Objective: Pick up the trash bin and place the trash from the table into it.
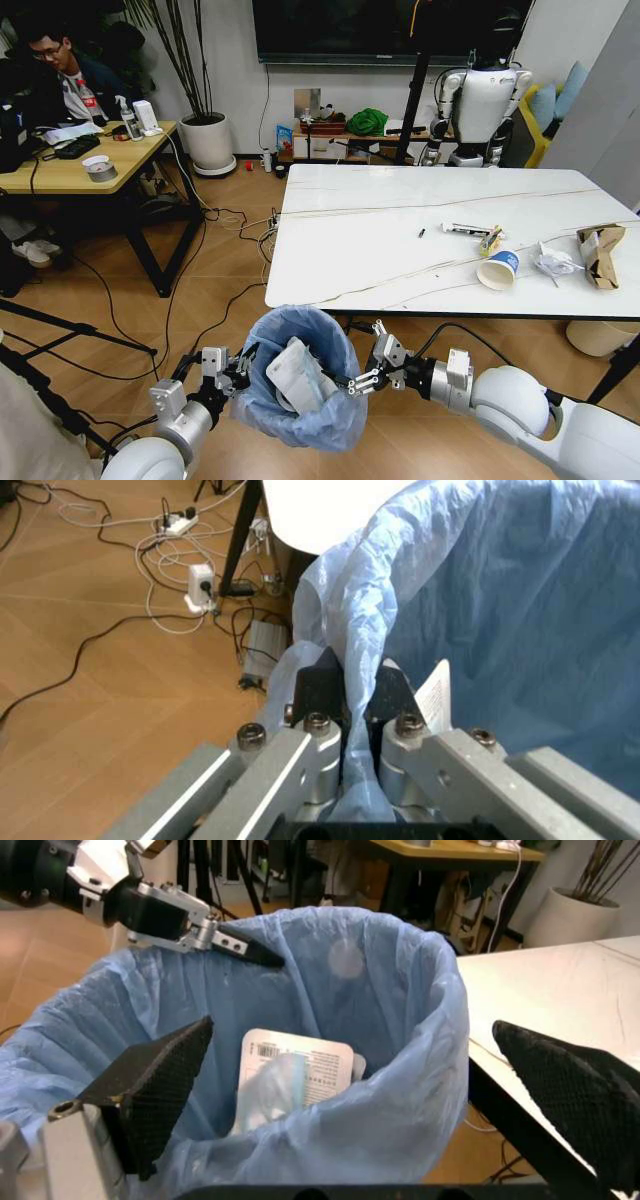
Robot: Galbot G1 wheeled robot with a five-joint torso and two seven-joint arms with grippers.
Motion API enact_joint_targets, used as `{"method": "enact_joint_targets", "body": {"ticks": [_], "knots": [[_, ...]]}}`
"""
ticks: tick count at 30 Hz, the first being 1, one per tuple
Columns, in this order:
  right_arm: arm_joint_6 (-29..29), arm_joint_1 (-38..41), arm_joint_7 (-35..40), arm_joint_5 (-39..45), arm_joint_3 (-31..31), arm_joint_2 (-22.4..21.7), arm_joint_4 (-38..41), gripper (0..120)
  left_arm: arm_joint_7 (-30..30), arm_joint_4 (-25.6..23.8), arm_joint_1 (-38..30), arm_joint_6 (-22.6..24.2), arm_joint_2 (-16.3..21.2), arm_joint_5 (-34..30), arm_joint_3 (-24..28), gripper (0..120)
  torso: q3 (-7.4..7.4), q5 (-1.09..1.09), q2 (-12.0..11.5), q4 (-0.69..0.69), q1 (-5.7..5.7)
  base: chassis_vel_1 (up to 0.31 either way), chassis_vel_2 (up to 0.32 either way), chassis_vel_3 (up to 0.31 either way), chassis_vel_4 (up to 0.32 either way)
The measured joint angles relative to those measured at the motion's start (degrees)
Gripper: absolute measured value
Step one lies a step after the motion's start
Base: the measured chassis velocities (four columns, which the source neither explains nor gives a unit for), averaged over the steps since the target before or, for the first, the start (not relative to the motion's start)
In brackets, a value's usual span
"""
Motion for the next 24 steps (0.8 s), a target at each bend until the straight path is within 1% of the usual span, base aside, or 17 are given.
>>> {"method": "enact_joint_targets", "body": {"ticks": [4, 8, 11, 15, 19, 24], "knots": [[0.1, 0.4, 1.0, 1.1, 0.7, 0.7, -0.5, 100, 0.0, -0.1, 0.3, 0.0, -0.1, 0.2, 0.0, 0, 0.0, 0.0, 0.0, 0.0, 0.0, 0.0, 0.0, 0.0, 0.0], [-0.1, 2.4, 4.6, 5.2, 2.0, 2.5, -2.0, 100, 0.0, -0.4, 1.1, 0.0, -0.3, 0.5, -0.3, 0, 0.0, -0.01, 0.0, 0.0, 0.0, 0.0, 0.0, 0.0, 0.0], [-0.3, 3.3, 6.2, 6.5, 2.4, 3.3, -2.7, 100, 0.1, -0.6, 1.4, 0.0, -0.3, 0.5, -0.6, 0, 0.0, -0.01, 0.0, 0.0, 0.0, 0.0, 0.0, 0.0, 0.0], [-1.3, 5.1, 13.2, 10.6, 3.6, 6.0, -5.2, 100, 0.1, -1.2, 2.1, -0.1, -0.4, 0.5, -1.7, 0, 0.0, 0.0, 0.0, 0.01, 0.0, 0.0, 0.0, 0.0, 0.0], [-1.7, 5.9, 15.6, 12.0, 4.2, 6.8, -6.5, 100, 0.2, -1.4, 2.3, -0.2, -0.4, 0.5, -2.1, 0, 0.0, -0.01, 0.0, 0.01, 0.0, 0.0, 0.0, 0.0, 0.0], [-3.4, 7.0, 21.0, 13.9, 5.9, 8.6, -9.1, 100, 0.2, -1.6, 2.6, -0.2, -1.0, 0.5, -2.5, 0, 0.0, -0.01, 0.0, 0.01, 0.0, 0.0, 0.0, 0.0, 0.0]]}}
